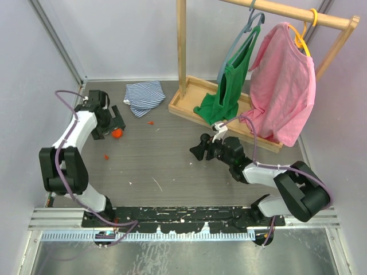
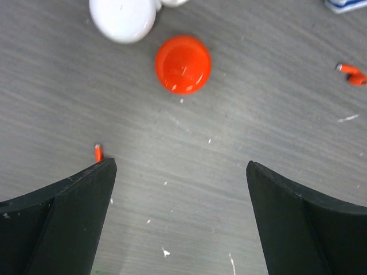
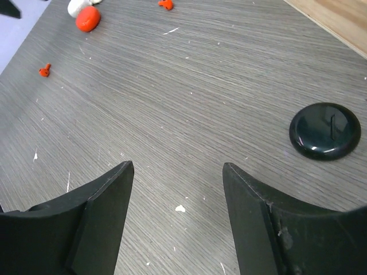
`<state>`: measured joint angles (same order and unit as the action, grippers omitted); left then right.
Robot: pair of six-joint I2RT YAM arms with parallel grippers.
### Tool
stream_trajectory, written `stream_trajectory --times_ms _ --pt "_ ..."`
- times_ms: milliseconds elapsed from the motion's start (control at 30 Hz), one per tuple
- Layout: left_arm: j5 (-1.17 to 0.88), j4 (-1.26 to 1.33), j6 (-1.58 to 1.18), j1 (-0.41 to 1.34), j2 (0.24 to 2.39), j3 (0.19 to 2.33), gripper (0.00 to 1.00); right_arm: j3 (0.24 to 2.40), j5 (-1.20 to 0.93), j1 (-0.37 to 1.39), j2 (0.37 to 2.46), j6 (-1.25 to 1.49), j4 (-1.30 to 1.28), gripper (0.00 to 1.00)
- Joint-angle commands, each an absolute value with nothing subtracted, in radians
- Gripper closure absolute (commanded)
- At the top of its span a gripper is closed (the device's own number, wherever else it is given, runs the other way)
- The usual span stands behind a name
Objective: Insert the wireless bluetooth earbuds into the charging case
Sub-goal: Pick up the charging case at the center of the board.
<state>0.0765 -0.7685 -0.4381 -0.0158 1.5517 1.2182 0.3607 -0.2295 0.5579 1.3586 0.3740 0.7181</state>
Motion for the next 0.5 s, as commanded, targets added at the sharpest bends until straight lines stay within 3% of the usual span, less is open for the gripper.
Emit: stream_trajectory --times_ms 0,333,467 --pt "0.068 -0.759 -0.428 -0.032 1.659 1.360 0.01 0.358 -0.185 0.579 1.315 0.328 0.779 0.30" --pt "0.109 -0.782 -0.290 -0.032 1.910 1.542 0.04 0.341 -0.168 0.584 1.299 0.328 0.805 0.29" --pt "0.112 -0.796 -0.277 -0.032 1.958 1.559 0.10 0.345 -0.168 0.583 1.304 0.328 0.799 0.29"
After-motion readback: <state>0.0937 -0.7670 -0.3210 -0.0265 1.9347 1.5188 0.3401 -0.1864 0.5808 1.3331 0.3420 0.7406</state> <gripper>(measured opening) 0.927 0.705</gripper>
